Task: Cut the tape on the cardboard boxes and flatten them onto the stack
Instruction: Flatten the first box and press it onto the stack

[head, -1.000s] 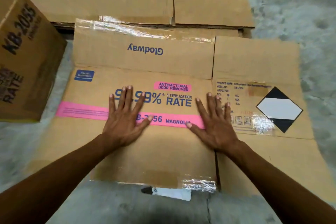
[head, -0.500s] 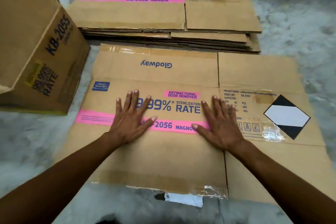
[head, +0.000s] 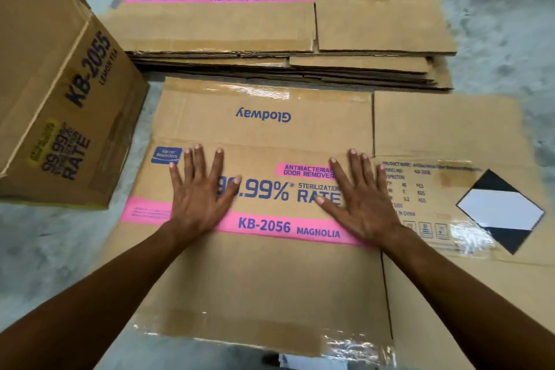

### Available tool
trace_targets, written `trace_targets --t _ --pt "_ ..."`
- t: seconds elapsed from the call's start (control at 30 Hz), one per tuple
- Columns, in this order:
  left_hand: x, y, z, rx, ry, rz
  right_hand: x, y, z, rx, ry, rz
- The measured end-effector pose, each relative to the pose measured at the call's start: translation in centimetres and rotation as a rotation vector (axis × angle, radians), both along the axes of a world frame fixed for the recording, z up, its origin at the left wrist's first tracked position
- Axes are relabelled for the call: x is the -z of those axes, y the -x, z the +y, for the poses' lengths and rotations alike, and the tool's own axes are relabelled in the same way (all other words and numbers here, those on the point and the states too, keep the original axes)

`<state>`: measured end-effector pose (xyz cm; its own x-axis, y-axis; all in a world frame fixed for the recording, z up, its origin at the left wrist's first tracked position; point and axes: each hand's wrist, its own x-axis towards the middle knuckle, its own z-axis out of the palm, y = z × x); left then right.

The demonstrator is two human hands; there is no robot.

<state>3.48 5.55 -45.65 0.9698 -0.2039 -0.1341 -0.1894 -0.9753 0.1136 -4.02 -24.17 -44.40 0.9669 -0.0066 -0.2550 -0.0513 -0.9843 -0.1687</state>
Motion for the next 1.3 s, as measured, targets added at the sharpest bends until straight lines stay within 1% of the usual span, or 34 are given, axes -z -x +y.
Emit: trace_targets --t 0.1,0.23,0.33,0.4,0.47,0.53,0.7,0.77,0.83,0.93,1.0,1.07,1.17,1.23,1.3 --pt "-1.0 0.3 -3.8 0.145 0.092 0.014 -1.0 0.6 -2.1 0.025 -0.064 0.002" --pt "-1.7 3.2 -14.9 0.401 0.143 0.045 -2.0 4.7 -9.4 0.198 -0.006 -0.007" --pt "-0.8 4.9 -20.8 0.454 0.083 0.078 -1.6 7.6 -13.2 0.236 0.018 0.003" --pt "0.3 5.3 -22.1 0.440 0.028 0.042 -0.6 8.4 -13.9 0.234 0.033 -0.040" --pt "1.0 5.4 -22.0 0.433 0.004 -0.004 0.3 8.6 -13.8 0.257 0.051 -0.095" --pt "1.3 5.4 -21.9 0.445 0.003 -0.012 0.6 8.5 -13.8 0.265 0.061 -0.116" --pt "0.7 5.3 -21.6 0.459 0.060 0.008 0.5 8.6 -13.9 0.263 0.067 -0.093" --pt "0.4 5.1 -19.8 0.464 0.053 0.010 0.4 8.5 -13.8 0.257 0.076 -0.081" --pt "0.4 5.2 -16.8 0.424 0.052 0.017 -0.1 8.4 -14.1 0.258 0.117 -0.044" --pt "0.0 6.0 -10.3 0.289 0.043 0.001 -1.6 7.9 -11.8 0.184 0.150 -0.039" --pt "-0.4 6.7 -6.0 0.193 0.030 -0.002 -1.9 7.7 -7.8 0.077 0.067 -0.028" --pt "-0.4 7.5 -2.7 0.147 0.024 0.020 -1.1 7.9 -3.8 -0.010 0.014 0.000" --pt "-0.7 7.8 -1.7 0.157 0.004 0.085 -0.9 7.8 -2.0 0.000 0.042 0.048" --pt "-1.8 7.9 -2.1 0.177 -0.001 0.135 -2.6 7.6 -1.9 -0.037 0.134 0.110" --pt "-2.9 8.4 -1.8 0.305 -0.016 0.161 -4.5 7.7 -1.7 -0.139 0.163 0.190"
